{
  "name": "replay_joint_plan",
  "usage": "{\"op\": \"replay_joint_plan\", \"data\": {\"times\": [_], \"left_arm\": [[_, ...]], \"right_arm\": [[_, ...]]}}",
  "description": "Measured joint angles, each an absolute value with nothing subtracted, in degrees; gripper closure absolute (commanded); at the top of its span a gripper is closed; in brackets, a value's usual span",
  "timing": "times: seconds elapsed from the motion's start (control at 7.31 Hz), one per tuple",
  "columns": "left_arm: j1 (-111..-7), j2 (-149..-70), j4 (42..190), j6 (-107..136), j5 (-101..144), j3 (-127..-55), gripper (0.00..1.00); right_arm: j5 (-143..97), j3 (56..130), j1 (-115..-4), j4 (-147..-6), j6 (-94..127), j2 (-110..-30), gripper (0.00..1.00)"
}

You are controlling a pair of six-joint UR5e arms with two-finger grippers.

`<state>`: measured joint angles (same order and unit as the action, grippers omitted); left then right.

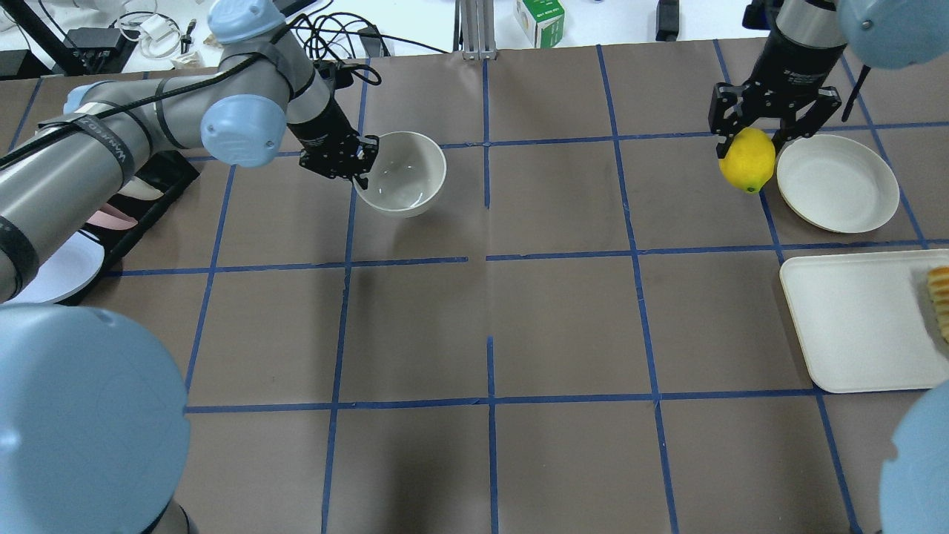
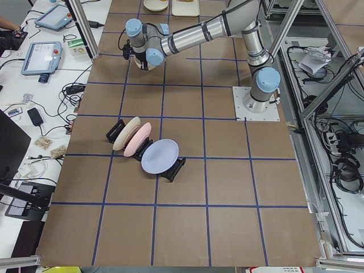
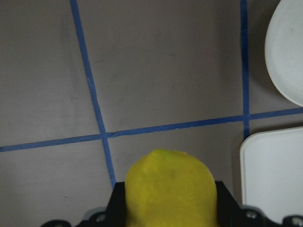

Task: Place bowl and put lemon in it

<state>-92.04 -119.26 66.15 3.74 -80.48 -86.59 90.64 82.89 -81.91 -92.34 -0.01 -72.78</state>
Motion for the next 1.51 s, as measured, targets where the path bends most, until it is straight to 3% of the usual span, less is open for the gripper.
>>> {"op": "replay_joint_plan", "data": {"times": [0.68, 1.51], "left_arm": [[-96.8, -119.3, 53.3, 11.1, -80.6, -97.1, 1.0], [-100.9, -115.5, 54.5, 15.9, -80.1, -99.6, 1.0]], "right_arm": [[90.2, 83.2, -92.6, -93.0, 14.7, -72.4, 1.0], [87.2, 83.0, -97.3, -96.6, 21.7, -71.2, 1.0]]}}
